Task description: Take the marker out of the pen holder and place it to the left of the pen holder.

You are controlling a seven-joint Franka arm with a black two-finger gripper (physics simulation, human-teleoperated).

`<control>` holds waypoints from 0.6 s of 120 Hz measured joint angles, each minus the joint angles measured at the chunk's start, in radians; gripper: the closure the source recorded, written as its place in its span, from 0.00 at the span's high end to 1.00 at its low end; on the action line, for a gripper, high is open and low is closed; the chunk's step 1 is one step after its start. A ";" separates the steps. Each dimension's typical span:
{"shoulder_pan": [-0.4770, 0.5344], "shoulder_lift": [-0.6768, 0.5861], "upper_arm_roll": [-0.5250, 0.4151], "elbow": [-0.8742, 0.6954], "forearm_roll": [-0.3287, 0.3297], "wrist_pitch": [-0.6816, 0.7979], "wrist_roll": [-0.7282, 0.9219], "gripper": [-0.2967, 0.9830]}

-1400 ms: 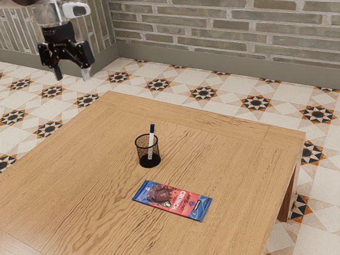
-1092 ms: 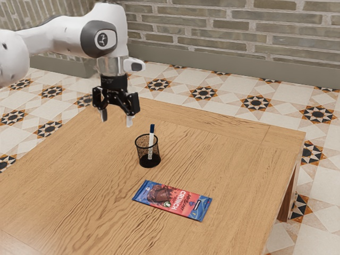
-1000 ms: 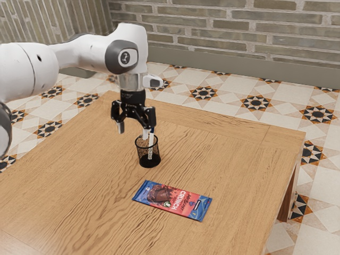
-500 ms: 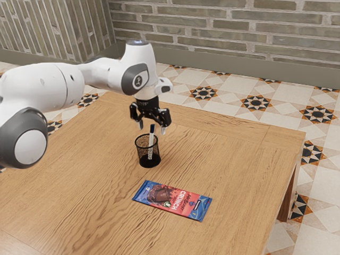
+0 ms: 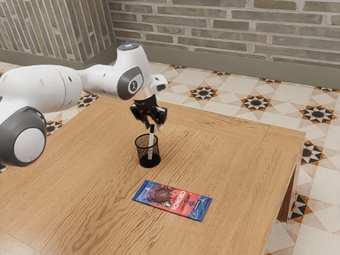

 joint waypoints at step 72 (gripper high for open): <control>0.016 -0.016 -0.002 -0.042 0.000 0.009 0.022 0.30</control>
